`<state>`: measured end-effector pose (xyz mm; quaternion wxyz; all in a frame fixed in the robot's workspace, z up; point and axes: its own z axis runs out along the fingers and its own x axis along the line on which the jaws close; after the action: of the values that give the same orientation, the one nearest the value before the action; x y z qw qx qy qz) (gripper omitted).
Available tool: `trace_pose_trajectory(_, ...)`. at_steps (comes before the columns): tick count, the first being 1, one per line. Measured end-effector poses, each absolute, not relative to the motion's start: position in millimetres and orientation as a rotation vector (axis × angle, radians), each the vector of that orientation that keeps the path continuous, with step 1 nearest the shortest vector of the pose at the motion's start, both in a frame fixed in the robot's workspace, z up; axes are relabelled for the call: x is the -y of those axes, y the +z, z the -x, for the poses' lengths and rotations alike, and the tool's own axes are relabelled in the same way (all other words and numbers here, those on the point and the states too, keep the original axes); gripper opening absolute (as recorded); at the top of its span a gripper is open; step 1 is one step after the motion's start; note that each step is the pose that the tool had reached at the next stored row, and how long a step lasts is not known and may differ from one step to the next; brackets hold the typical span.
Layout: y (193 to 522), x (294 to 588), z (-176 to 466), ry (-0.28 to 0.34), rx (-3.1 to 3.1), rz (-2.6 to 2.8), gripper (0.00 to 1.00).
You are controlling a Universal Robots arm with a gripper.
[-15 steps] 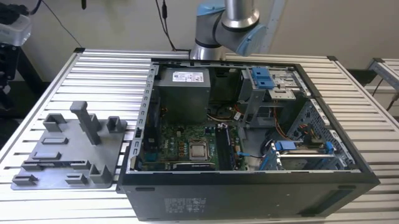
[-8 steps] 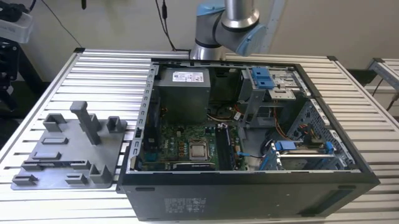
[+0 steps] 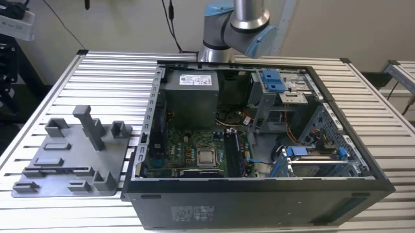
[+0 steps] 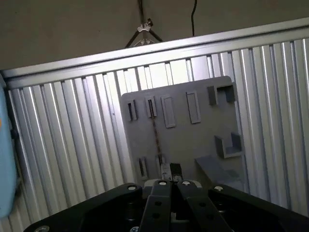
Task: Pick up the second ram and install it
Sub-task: 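Pick up the second ram and move it above second insertion slot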
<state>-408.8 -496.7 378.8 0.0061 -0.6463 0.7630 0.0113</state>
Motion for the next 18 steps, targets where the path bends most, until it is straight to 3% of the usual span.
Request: trace_pose_trajectory(18,377.0,493.3,409.1,0.029,-2.118,2.302,0.11)
